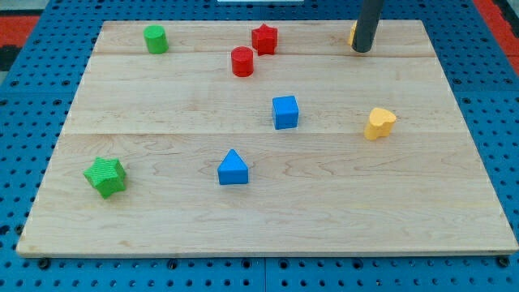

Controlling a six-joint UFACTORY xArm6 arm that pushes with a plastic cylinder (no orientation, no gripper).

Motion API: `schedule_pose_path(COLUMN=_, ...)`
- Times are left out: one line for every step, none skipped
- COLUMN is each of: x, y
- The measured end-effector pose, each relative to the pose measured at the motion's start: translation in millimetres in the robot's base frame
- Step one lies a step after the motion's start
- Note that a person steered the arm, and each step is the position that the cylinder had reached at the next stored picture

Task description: Separate the red blocks

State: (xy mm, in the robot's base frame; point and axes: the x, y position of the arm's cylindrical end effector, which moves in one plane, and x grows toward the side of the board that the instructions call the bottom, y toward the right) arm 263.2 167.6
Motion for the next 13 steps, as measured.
schedule_pose_path(x=1, y=0)
schedule_pose_path(x=3, y=0)
schedule_pose_path(x=36, y=-22)
schedule_pose_path(x=73, y=-55)
schedule_pose_path(x=64, y=-99)
schedule_pose_path(x=36, y=-139)
schedule_pose_path(x=37, y=-185)
schedule_pose_path(x=37, y=-194)
schedule_pose_path(x=33, y=-191)
schedule_pose_path(x=29, y=-191)
schedule_pose_path(x=12, y=-183)
schedule_pose_path(x=-6, y=-176)
schedule_pose_path(x=31, y=-200)
